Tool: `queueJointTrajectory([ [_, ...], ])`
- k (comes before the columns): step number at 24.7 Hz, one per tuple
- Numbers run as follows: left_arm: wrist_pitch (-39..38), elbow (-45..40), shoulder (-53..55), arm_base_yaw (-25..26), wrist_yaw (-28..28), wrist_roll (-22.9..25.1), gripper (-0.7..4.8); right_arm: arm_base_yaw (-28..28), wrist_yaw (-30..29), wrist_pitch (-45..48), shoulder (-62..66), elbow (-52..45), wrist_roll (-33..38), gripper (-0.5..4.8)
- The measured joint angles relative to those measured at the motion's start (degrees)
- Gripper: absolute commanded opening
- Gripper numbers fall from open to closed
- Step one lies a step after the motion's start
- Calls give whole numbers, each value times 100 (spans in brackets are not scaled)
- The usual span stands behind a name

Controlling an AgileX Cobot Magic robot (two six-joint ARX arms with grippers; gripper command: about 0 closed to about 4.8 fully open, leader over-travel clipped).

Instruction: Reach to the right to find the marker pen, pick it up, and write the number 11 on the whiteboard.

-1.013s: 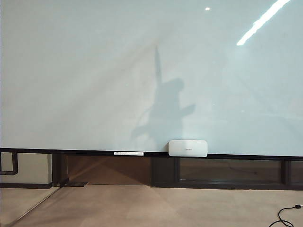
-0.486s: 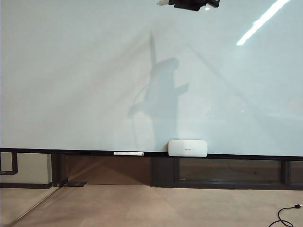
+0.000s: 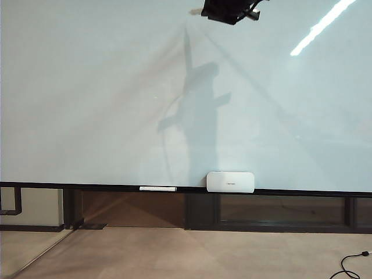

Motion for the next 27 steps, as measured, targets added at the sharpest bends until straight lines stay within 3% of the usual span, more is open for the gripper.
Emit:
queueJointTrajectory([
  [4, 127, 4, 74, 4, -485, 186, -5, -2, 81, 105, 72, 2, -4, -5],
  [8, 52, -4, 118, 2, -605, 278, -5, -4, 146, 295, 96, 20, -22, -5],
  [27, 55, -2, 142, 2, -627, 415, -5, -140, 304, 586, 332, 20, -24, -5],
])
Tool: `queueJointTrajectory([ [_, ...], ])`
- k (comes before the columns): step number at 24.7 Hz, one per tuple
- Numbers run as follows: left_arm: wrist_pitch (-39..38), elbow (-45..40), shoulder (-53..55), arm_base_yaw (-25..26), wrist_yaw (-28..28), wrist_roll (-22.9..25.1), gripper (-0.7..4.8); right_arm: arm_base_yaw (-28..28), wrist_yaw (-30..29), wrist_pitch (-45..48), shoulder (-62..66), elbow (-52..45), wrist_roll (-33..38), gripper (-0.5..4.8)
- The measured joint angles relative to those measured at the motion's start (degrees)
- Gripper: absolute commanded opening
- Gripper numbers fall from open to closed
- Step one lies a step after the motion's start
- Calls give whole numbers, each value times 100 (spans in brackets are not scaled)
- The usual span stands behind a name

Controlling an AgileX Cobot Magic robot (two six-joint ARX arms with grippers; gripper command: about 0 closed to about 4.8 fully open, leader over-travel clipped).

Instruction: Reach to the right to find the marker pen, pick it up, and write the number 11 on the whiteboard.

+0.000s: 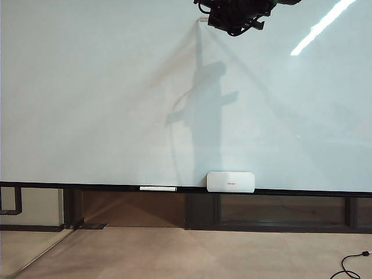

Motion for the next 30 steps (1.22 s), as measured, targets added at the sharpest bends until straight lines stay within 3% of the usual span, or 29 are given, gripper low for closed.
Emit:
queueJointTrajectory([
  [30, 0, 0, 0, 0, 0, 94, -5, -81, -61, -361, 188, 0, 0, -5],
])
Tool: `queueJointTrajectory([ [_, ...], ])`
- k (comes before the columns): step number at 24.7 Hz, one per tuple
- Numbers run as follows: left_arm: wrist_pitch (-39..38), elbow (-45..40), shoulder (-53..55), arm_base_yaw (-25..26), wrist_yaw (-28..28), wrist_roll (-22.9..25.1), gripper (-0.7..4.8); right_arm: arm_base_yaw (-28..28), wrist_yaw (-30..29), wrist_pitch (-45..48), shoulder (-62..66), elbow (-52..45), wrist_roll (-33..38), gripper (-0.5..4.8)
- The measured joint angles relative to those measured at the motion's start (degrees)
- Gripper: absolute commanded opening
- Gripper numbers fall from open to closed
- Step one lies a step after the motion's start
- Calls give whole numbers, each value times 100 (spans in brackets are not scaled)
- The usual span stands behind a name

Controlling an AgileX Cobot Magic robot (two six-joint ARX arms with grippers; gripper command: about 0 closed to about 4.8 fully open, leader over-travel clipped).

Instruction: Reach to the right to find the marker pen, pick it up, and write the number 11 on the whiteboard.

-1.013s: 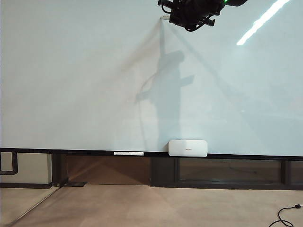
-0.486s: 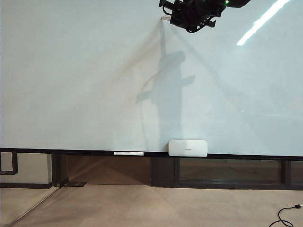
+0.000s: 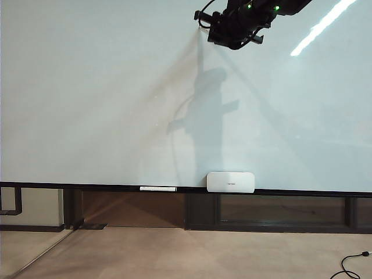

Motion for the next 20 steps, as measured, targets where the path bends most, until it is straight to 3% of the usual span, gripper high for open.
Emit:
queueJointTrajectory([
  [20, 0, 0, -2, 0, -87, 0, -5, 4, -111, -490, 109, -612, 2, -5],
])
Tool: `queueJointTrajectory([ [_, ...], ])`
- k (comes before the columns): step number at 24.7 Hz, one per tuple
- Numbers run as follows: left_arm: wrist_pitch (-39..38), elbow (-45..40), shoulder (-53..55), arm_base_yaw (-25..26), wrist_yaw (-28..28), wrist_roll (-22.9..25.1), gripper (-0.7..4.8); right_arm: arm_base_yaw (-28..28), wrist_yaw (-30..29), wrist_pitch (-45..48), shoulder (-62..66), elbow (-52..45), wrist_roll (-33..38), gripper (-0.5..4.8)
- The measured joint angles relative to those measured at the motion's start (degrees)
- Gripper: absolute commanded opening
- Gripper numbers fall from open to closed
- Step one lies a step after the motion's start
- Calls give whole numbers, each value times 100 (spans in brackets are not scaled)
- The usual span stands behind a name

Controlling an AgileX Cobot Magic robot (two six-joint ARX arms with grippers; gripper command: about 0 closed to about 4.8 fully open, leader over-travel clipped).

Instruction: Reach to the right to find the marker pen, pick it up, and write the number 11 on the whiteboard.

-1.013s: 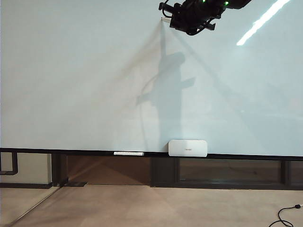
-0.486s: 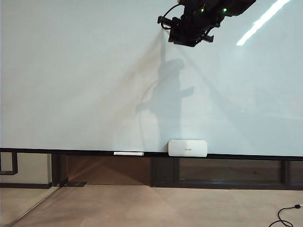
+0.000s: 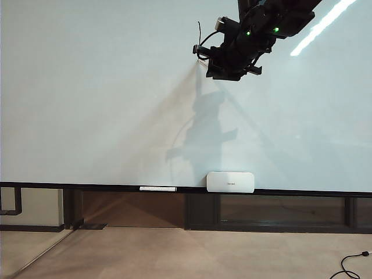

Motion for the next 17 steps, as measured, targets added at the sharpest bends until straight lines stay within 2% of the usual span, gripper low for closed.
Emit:
queueJointTrajectory([
  [11, 0, 0, 0, 0, 55, 0, -5, 26, -114, -114, -26, -48, -7, -5],
  [17, -48, 0, 2, -2, 262, -9, -5, 442, 173, -553, -424, -72, -533, -5],
])
